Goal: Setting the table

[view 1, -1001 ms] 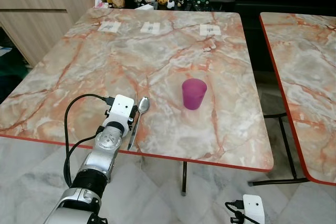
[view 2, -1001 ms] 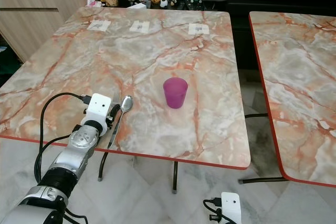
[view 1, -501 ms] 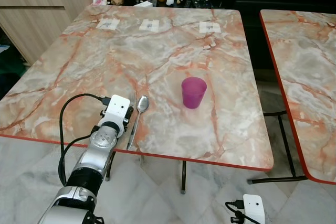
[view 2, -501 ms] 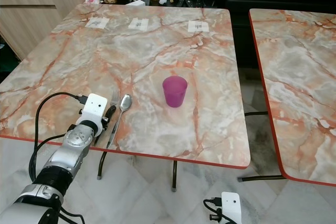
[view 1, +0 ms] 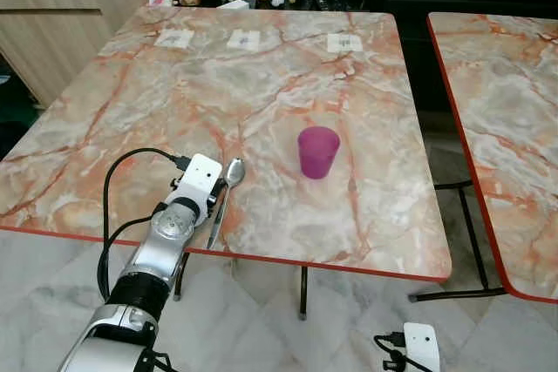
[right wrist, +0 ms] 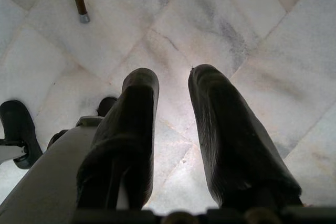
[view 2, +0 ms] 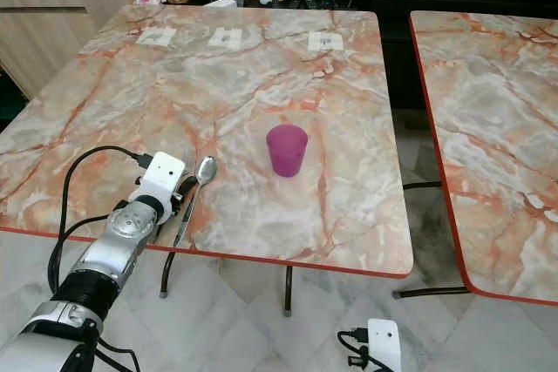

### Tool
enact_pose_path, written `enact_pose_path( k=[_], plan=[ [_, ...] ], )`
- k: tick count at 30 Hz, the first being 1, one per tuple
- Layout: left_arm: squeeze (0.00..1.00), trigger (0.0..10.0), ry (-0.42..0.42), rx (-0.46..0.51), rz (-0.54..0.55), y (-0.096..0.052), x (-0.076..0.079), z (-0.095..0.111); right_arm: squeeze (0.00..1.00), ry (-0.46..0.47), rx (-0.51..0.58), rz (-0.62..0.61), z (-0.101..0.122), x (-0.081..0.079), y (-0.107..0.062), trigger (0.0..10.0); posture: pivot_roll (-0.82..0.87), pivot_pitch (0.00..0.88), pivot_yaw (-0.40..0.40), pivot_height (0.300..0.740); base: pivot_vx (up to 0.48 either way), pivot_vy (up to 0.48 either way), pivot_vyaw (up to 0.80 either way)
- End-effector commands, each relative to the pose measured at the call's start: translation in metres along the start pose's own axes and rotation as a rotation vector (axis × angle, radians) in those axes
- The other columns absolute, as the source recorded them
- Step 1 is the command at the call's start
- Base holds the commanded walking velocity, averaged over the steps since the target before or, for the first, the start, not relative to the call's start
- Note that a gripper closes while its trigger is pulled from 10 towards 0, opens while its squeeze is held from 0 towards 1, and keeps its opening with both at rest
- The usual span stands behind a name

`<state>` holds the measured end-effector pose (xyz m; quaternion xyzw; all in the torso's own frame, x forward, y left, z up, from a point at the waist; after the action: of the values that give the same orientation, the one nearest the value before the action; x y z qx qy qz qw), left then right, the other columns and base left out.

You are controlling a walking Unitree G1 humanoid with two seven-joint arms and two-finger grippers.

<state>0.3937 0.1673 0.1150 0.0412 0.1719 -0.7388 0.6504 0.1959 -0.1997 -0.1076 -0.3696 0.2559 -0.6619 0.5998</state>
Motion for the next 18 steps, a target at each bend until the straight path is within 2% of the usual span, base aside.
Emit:
enact_pose_path(
  k=[1,4,8,11,18],
  plan=[
    [0.0,10.0,0.006,-0.101,-0.026,-0.001,0.005,-0.019,0.0,0.013,-0.017,-0.003,-0.005,-0.001,-0.001,10.0,-0.04,0.13,-0.003,0.74,0.0,0.0,0.0],
    [0.0,10.0,-0.048,-0.171,-0.027,-0.004,0.006,-0.033,0.0,0.014,-0.017,-0.003,-0.005,-0.001,-0.001,10.0,-0.04,0.13,-0.003,0.74,0.0,0.0,0.0],
    [0.0,10.0,-0.081,-0.2,-0.033,-0.005,0.006,-0.038,0.0,0.014,-0.017,-0.002,-0.005,-0.001,-0.001,10.0,-0.04,0.132,-0.003,0.74,0.0,0.0,0.0],
    [0.0,10.0,-0.164,-0.25,-0.056,-0.007,0.01,-0.044,0.0,0.012,-0.018,-0.001,-0.005,-0.001,-0.001,10.0,-0.04,0.131,-0.004,0.74,0.0,0.0,0.0],
    [0.0,10.0,-0.289,-0.34,-0.077,-0.01,0.015,-0.057,0.0,0.01,-0.02,0.0,-0.005,0.0,-0.001,10.0,-0.04,0.132,-0.005,0.74,0.0,0.0,0.0]
  ],
)
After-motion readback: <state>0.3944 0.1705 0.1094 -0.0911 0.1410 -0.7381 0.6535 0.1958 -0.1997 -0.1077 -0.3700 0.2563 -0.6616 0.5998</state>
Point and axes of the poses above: a point about 5 cm out from each wrist's last joint towards the gripper, its own y axis pointing out of the wrist towards the gripper, its own z axis along the axis of the wrist's last joint, x = y × z, the point moved 3 cm from there along y, pointing out of the wrist towards the gripper, and after that the axes turned 9 degrees about -y, right-handed, at the moved point
